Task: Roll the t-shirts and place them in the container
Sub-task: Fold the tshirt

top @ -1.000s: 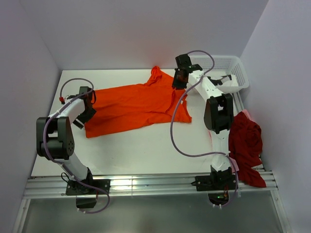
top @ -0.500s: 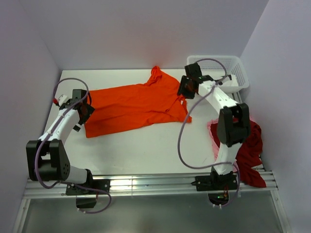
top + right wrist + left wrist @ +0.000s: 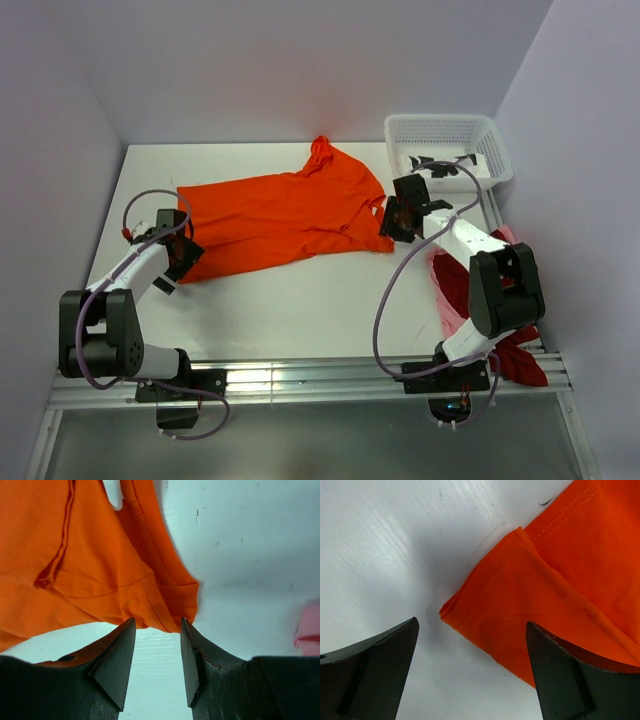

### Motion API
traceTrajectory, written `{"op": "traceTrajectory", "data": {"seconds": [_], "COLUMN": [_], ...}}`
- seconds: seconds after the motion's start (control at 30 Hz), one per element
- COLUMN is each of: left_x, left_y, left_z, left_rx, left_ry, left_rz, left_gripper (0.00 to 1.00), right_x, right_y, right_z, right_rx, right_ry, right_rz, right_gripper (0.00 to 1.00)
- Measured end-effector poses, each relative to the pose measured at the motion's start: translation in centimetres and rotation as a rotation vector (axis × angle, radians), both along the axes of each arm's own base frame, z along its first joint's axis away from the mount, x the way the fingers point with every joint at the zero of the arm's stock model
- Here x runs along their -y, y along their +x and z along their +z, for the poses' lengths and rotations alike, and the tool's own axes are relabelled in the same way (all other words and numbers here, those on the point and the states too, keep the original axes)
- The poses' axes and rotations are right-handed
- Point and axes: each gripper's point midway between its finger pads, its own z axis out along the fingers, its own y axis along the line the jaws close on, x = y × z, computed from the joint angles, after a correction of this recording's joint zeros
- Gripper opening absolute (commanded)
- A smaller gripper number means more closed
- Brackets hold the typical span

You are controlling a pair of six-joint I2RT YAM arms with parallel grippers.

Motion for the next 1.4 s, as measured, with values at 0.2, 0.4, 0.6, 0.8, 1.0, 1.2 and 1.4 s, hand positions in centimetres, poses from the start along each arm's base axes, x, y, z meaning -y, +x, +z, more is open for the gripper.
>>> {"op": "traceTrajectory", "data": {"seconds": [0.2, 0.4, 0.6, 0.8, 1.0, 1.2, 1.4], "left_x": [0.3, 0.4, 0.4, 0.4, 0.4, -0.1, -0.5], "left_y": [0.8, 0.8, 0.5, 0.1, -0.2, -1.3, -2.0], "left_z": [-0.2, -0.3, -0.7, -1.0, -0.5, -0.9, -1.5], "left_rx": [0.02, 0.02, 0.014, 0.005, 0.029, 0.041, 0.036], "left_ry": [-0.013, -0.019, -0.019, -0.021, -0.027, -0.058, -0.071], "left_rz": [-0.006, -0.008, -0.007, 0.0, 0.009, 0.05, 0.079], "left_gripper": [0.92, 0.92, 0.9, 0.9, 0.9, 0.82, 0.6], "right_x": [0.2, 0.1, 0.2, 0.5, 0.5, 0.6, 0.7], "right_y": [0.1, 0.3, 0.1, 0.3, 0.3, 0.3, 0.4], "right_z": [-1.5, -3.4, -4.3, -4.3, -4.3, -4.3, -4.3], "right_rx": [-0.014, -0.049, -0.071, -0.062, -0.062, -0.061, -0.059], "right_ry": [-0.012, -0.021, -0.026, -0.038, -0.038, -0.04, -0.045], "right_rz": [-0.006, -0.006, -0.016, -0.029, -0.034, -0.047, -0.05], "right_gripper": [0.45, 0.34, 0.0, 0.0, 0.0, 0.0, 0.0]}}
